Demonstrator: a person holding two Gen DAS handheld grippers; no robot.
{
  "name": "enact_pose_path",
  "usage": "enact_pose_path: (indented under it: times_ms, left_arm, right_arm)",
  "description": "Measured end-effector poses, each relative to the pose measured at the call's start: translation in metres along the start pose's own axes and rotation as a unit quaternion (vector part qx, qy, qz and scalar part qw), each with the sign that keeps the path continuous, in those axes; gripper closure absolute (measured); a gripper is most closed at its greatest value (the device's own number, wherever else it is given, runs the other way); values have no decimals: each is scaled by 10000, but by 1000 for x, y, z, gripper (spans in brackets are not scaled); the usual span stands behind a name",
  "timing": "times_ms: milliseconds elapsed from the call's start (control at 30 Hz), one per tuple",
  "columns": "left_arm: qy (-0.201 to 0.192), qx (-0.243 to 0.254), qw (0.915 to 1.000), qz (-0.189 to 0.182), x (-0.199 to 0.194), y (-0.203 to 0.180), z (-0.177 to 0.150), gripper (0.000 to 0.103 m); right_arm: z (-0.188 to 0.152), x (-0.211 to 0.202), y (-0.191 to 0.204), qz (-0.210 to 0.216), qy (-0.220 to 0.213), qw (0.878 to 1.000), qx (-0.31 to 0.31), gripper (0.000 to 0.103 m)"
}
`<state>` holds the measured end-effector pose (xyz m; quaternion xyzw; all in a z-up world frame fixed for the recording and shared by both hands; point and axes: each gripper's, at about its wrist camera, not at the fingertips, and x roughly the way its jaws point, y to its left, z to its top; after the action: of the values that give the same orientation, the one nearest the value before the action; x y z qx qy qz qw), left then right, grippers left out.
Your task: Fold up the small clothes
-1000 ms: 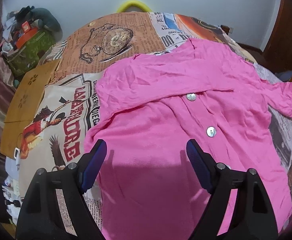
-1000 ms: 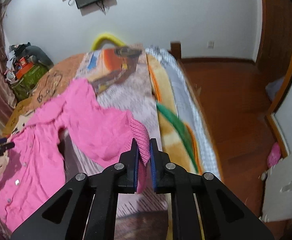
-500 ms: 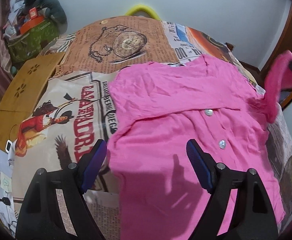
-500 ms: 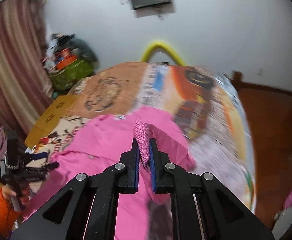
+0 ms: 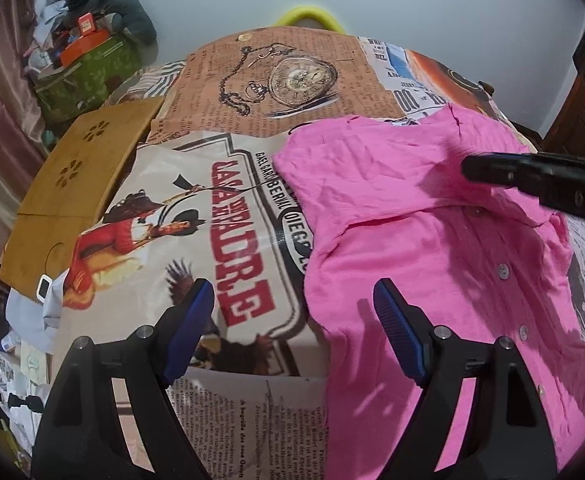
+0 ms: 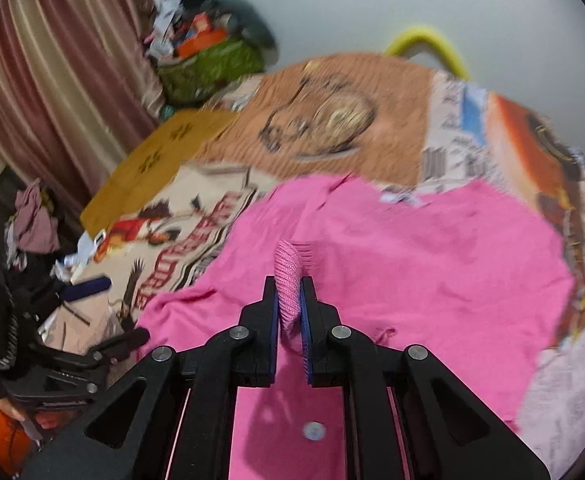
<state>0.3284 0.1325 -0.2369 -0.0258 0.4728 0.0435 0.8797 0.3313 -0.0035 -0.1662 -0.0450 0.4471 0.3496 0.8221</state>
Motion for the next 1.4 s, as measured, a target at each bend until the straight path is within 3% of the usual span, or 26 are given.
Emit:
enact_pose_path:
  times_ms: [33, 133, 267, 400, 567, 667, 800, 900, 1033, 1067, 1167, 1267, 1300, 1400]
  left_arm:
    - [-4, -8, 10000, -11, -1, 0, 1, 21]
    - [-33, 6, 10000, -55, -2, -4, 5, 21]
    - [-168, 47, 9996, -207, -8, -17, 16, 21]
    - [-208, -34, 9988, -438, -6, -29, 34, 21]
    - [-8, -159, 9974, -700, 19, -42, 54, 22]
    - [384, -343, 9951, -843, 47, -47, 62, 29]
    - [840, -604, 9901, -952, 83, -49, 66, 46]
    - [815, -633, 9892, -1040, 90, -52, 65, 56]
    - [707, -412, 9907, -1091, 86, -64, 66, 87]
    - [681, -353, 9916, -1042, 85, -66, 66, 91]
    - [545, -246, 9936, -955, 75, -72, 67, 100]
    - [364, -227, 9930, -1097, 61, -73, 72, 101]
    - [252, -177, 9936, -1089, 54, -75, 74, 101]
    - [-25, -26, 9958, -917, 39, -77, 83, 102]
  right_arm:
    - [0, -1, 3, 31, -24, 10000, -50, 76]
    - [0, -19, 3, 8, -346, 9993, -133, 59]
    - [0, -56, -13, -139, -724, 9972, -79, 57]
    - [-10, -90, -39, -460, -1103, 9928, 21, 47]
    - [-29, -105, -76, -999, -1133, 9884, 141, 47]
    - [-41, -100, -99, -1178, -983, 9877, 292, 47]
    - [-56, -83, -126, -1311, -742, 9876, 433, 47]
    - [-64, -73, -148, -1333, -670, 9864, 683, 47]
    - [-66, -65, -168, -1158, -750, 9854, 998, 47]
    - [-65, -62, -171, -1139, -770, 9851, 1035, 47]
    - [-58, -53, -176, -1025, -810, 9849, 1138, 59]
    - [-54, -43, -179, -927, -749, 9853, 1224, 80]
    - [-53, -38, -178, -970, -692, 9859, 1176, 92]
    - [-53, -31, -172, -1179, -592, 9874, 870, 96]
